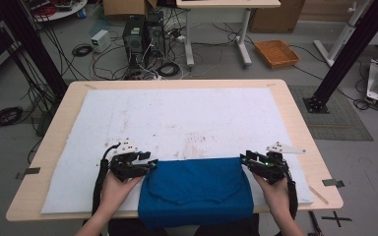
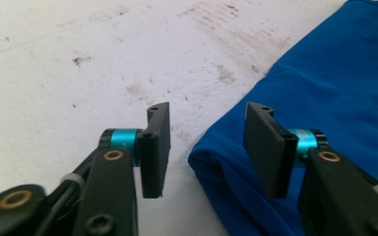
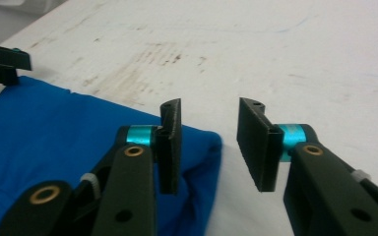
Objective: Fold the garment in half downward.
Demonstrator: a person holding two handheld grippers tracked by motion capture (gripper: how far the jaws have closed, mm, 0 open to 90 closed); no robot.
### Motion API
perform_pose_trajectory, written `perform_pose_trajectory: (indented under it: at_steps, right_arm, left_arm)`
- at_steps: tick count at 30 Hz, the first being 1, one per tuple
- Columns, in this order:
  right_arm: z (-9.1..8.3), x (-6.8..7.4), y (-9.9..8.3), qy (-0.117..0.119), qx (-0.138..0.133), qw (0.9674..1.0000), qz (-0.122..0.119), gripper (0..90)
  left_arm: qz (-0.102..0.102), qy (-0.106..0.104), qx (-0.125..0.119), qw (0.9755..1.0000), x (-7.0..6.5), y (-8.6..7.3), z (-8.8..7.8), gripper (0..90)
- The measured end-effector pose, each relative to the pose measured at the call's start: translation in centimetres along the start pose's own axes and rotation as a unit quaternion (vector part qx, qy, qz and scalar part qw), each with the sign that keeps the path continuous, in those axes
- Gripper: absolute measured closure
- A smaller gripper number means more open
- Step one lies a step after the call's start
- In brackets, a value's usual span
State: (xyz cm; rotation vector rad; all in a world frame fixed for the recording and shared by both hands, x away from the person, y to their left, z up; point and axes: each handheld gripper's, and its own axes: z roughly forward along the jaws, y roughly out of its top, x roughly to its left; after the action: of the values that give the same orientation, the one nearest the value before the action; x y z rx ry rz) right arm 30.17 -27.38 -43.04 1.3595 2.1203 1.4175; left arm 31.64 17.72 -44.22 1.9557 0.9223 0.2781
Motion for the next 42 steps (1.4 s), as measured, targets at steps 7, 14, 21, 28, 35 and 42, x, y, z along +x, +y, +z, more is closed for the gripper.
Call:
perform_pose_trajectory:
  at_steps: [7,14,21,28,35,42]
  right_arm:
    - [1.2,0.3,-1.1,-0.008,0.050,0.9984,-0.026,89.5]
    - [-0.2,0.4,-1.4,-0.023,0.044,0.9984,-0.026,87.1]
    - [-0.6,-0.2,-0.3,-0.032,0.013,0.9994,-0.004,71.6]
    - [-1.4,-0.9,-1.0,-0.037,0.011,0.9992,0.003,67.9]
    - [-2.0,-1.4,-1.1,-0.043,0.001,0.9991,0.003,66.8]
    - [-1.8,-0.9,-1.1,-0.043,0.005,0.9991,-0.007,66.6]
  left_arm:
    - [0.024,-0.008,0.025,0.9994,-0.3,-0.2,0.2,82.7]
    - [0.005,-0.004,-0.001,1.0000,-0.2,-0.1,-0.6,69.5]
    - [-0.025,-0.007,-0.003,0.9997,0.7,-0.2,-0.6,50.6]
    - [-0.029,-0.019,0.020,0.9992,1.3,-1.4,-2.0,58.9]
    - [-0.006,-0.034,0.044,0.9984,0.5,-1.7,-2.4,60.6]
    - [0.038,-0.027,0.075,0.9961,-0.8,-1.4,-1.2,60.4]
